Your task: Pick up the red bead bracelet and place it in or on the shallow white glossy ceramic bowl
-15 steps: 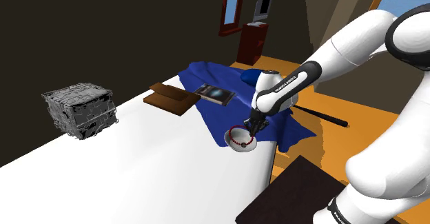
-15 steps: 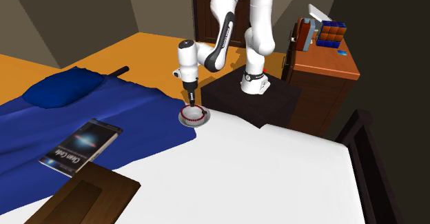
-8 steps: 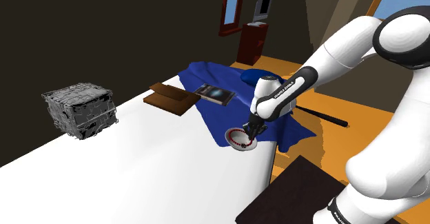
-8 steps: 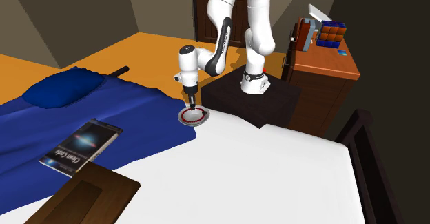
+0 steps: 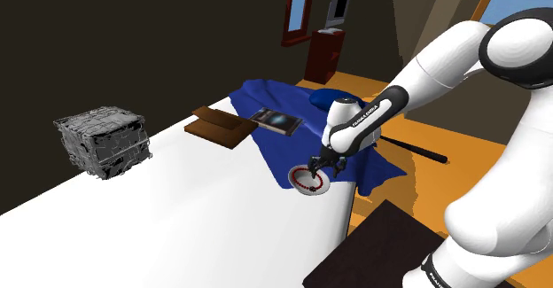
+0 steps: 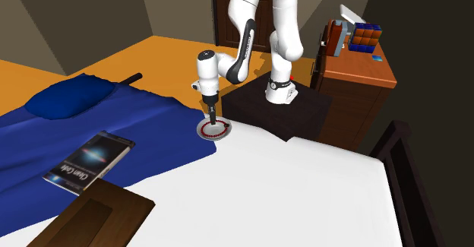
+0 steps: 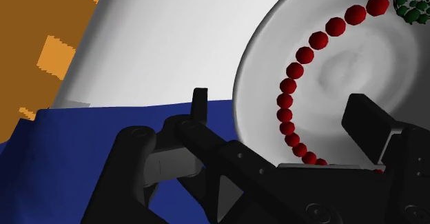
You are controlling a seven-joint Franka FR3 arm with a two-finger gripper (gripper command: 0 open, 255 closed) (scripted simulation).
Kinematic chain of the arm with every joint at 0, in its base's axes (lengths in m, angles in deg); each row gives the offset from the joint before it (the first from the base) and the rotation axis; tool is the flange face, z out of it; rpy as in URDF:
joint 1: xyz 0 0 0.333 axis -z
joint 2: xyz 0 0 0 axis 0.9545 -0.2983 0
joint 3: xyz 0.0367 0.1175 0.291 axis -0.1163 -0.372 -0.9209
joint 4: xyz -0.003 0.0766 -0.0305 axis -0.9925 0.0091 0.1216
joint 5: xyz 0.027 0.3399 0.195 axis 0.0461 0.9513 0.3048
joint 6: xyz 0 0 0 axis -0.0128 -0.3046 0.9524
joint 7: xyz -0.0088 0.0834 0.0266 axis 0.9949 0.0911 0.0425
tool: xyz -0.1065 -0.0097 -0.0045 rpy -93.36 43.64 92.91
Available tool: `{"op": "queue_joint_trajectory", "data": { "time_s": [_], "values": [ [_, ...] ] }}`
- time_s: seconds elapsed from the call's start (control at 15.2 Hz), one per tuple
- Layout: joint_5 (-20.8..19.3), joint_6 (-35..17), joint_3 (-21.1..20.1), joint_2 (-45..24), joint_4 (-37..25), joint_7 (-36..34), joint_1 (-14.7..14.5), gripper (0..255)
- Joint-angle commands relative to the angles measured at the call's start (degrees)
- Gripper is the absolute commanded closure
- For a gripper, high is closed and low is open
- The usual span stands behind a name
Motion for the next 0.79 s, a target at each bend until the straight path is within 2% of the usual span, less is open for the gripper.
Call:
{"op": "queue_joint_trajectory", "data": {
  "time_s": [0.0,0.07,0.33,0.73],
  "values": [
    [0.0,0.0,0.0,0.0,0.0,0.0,0.0,0],
    [0.0,0.0,0.0,0.0,0.0,0.0,0.0,0],
    [6.7,7.5,-2.2,8.0,-0.2,4.8,1.1,0],
    [6.7,7.5,-2.1,8.0,-0.2,4.8,1.0,0]
  ]
}}
